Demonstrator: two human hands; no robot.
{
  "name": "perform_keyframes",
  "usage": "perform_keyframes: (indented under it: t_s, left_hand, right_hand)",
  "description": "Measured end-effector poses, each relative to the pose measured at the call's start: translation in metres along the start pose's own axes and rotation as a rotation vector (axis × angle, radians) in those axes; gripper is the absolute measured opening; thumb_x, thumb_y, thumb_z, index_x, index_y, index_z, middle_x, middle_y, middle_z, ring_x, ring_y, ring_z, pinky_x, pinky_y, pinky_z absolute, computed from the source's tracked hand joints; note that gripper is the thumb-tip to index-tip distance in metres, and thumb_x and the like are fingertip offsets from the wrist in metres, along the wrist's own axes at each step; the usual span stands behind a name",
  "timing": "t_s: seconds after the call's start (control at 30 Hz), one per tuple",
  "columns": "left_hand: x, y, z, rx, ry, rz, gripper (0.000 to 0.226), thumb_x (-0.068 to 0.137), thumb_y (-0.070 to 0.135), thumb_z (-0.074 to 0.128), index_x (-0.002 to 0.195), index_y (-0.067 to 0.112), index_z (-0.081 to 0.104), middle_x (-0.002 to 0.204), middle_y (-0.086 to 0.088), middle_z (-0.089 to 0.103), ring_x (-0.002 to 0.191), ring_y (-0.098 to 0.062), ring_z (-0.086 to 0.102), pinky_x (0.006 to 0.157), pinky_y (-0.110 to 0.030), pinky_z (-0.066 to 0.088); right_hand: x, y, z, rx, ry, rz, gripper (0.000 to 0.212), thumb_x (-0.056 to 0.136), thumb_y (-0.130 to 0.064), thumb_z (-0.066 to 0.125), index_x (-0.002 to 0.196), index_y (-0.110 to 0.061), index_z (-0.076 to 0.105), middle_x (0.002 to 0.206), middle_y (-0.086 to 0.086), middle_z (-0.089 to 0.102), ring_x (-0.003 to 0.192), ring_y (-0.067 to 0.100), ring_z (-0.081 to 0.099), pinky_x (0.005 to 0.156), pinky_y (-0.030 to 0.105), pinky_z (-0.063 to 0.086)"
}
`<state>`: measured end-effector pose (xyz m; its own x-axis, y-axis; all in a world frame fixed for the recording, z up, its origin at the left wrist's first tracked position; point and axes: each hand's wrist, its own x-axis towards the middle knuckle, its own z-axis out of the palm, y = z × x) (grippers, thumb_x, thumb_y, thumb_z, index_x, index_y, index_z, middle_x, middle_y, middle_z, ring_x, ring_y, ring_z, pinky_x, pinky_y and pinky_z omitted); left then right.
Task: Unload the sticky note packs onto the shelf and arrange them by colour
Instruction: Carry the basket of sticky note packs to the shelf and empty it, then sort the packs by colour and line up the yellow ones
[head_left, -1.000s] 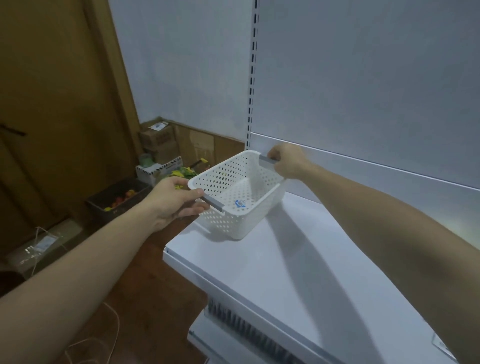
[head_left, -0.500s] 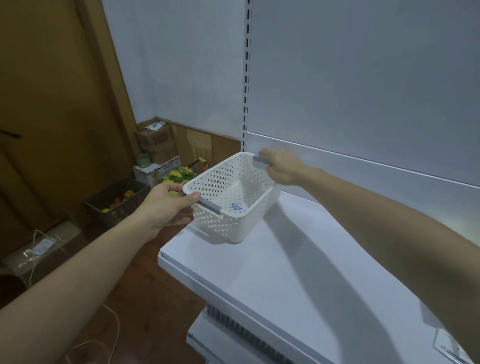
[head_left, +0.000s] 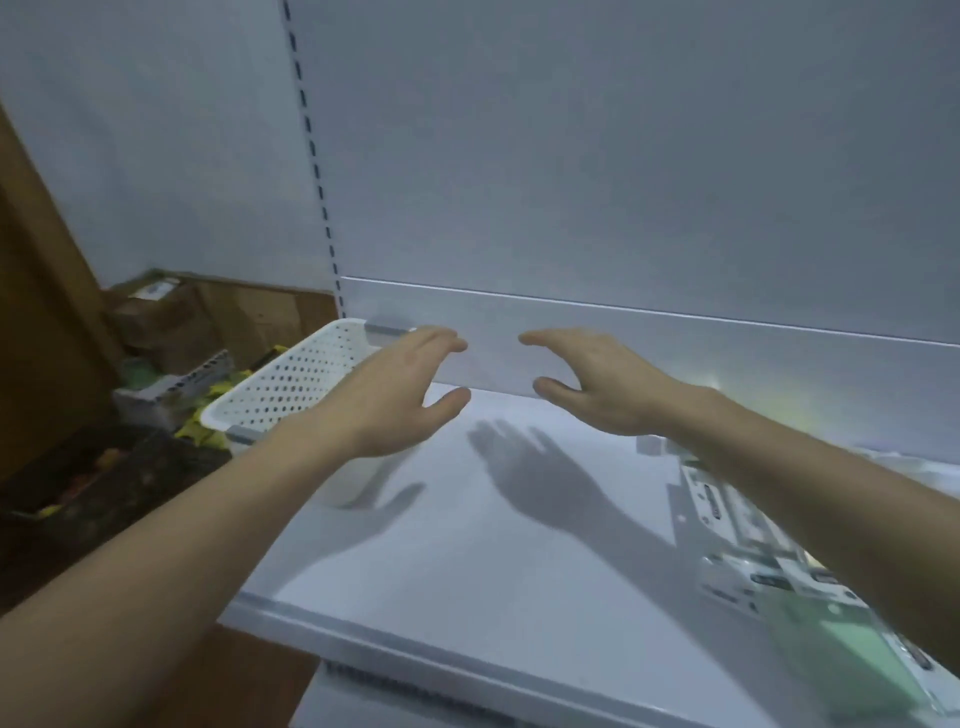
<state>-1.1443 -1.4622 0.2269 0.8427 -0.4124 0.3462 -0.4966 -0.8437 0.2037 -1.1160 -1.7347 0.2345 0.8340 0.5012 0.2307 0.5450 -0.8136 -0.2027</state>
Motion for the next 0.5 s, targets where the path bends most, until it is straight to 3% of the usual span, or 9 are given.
perform_keyframes:
  t_s: [0.2, 0.37, 0.5]
  left_hand:
    - [0.058, 0.075, 0.058, -0.155, -0.119, 0.148, 0.064, 0.099, 0.048, 0.05, 0.157, 0.028, 0.031, 0.167, 0.012, 0.019, 0.152, -0.007, 0.021, 0.12, -0.03, 0.021]
    - [0.082, 0.136, 0.102, -0.23, -0.176, 0.214, 0.066, 0.099, 0.048, 0.052, 0.157, 0.027, 0.03, 0.167, 0.009, 0.02, 0.151, -0.01, 0.024, 0.117, -0.026, 0.02]
    - [0.094, 0.168, 0.12, -0.293, -0.194, 0.215, 0.068, 0.096, 0.056, 0.049, 0.156, 0.031, 0.031, 0.165, 0.009, 0.027, 0.149, -0.013, 0.03, 0.117, -0.031, 0.025]
  right_hand:
    - [-0.128, 0.072, -0.051, -0.079, 0.029, 0.24, 0.061, 0.101, -0.041, 0.057, 0.156, -0.023, 0.037, 0.16, -0.004, 0.043, 0.144, 0.015, 0.04, 0.112, 0.022, 0.026]
    - [-0.211, 0.121, -0.072, -0.054, 0.054, 0.4, 0.061, 0.099, -0.045, 0.059, 0.154, -0.025, 0.041, 0.157, -0.005, 0.047, 0.141, 0.016, 0.045, 0.112, 0.029, 0.033]
    - [-0.243, 0.148, -0.073, 0.038, 0.058, 0.425, 0.065, 0.094, -0.065, 0.051, 0.15, -0.032, 0.045, 0.151, -0.012, 0.052, 0.134, 0.009, 0.049, 0.103, 0.027, 0.037]
